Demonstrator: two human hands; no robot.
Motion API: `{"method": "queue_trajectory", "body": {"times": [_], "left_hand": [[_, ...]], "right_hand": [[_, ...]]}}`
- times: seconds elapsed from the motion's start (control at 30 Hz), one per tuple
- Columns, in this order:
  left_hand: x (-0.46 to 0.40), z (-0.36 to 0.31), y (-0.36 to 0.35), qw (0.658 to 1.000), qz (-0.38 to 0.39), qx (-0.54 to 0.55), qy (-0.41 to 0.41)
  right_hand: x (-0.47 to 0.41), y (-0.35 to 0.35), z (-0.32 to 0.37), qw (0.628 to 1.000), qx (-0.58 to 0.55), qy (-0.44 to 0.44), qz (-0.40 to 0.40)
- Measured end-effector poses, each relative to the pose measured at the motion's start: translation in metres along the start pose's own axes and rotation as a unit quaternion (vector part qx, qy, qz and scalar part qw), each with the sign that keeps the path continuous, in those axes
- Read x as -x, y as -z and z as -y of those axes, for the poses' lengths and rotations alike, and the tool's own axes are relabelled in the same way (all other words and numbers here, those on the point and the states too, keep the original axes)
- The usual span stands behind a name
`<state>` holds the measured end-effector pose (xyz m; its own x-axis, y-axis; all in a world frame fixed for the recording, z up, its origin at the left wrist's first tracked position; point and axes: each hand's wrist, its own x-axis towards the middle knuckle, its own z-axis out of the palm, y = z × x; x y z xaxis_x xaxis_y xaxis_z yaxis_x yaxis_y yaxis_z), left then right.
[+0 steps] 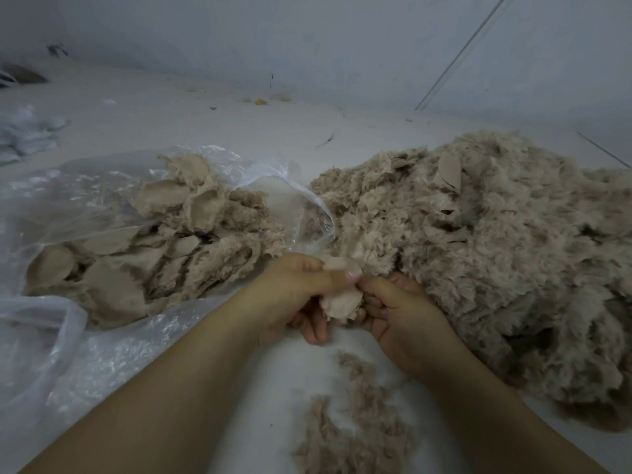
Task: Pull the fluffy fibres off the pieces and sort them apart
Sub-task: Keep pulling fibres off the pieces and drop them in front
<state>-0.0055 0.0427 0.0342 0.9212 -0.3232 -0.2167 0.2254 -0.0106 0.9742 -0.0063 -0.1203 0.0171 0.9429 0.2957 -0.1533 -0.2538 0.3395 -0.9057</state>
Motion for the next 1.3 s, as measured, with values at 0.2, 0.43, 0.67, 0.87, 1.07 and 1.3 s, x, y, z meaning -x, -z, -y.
{"method": "queue_trajectory", "body": {"times": [0.2,0.43,0.67,0.87,1.07,1.3], "left_hand": [[0.001,0.0,-0.002,1.0,-0.013,0.005,-0.021],[0.0,0.002,-0.002,0.999,0.026,0.026,-0.006],[0.002,0.0,0.001,0.995,0.092,-0.015,-0.023],[0.002,-0.001,0.002,0.995,0.095,-0.017,-0.011],[0.009,-0.01,0.014,0.991,0.116,-0.057,0.02],[0.013,-0.014,0.02,0.98,0.16,-0.102,0.065]], "right_hand": [[0.007,-0.001,0.006,0.994,0.049,0.051,0.083],[0.0,0.003,-0.001,1.0,-0.005,-0.002,-0.01],[0.003,-0.002,0.003,0.999,0.033,0.018,0.022],[0.002,0.0,0.001,0.999,0.022,0.03,0.017],[0.0,0.002,-0.002,1.0,-0.008,0.026,0.002],[0.001,0.002,-0.003,0.999,-0.029,0.027,-0.01]]}}
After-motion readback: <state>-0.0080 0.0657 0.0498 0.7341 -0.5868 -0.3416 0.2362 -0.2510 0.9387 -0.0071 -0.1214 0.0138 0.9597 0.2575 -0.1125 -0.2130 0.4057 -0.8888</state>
